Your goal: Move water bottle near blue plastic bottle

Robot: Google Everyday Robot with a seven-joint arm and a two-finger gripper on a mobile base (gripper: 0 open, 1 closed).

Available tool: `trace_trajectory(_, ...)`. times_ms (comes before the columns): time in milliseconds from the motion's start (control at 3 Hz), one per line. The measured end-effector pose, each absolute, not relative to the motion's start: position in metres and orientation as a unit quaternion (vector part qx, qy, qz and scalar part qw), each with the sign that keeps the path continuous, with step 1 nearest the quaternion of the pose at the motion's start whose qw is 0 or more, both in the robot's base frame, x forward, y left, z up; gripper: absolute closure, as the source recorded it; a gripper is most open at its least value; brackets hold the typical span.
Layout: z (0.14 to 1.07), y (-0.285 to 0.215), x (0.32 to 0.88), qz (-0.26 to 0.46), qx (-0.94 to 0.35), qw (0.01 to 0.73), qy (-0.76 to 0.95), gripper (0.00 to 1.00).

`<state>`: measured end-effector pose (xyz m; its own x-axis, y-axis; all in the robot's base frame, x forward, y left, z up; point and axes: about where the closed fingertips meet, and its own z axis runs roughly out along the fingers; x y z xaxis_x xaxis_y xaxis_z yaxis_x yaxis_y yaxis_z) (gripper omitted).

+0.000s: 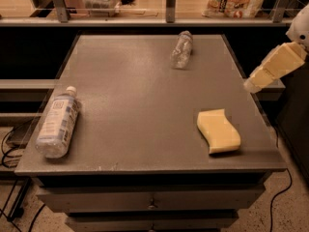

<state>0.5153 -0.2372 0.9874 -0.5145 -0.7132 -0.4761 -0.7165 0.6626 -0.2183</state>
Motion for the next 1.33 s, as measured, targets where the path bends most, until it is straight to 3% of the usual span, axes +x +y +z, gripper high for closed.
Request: trace_trajectory(1333, 0.969, -0.135, 0.612, 0.152, -0.272, 0.307, 0.899, 0.0)
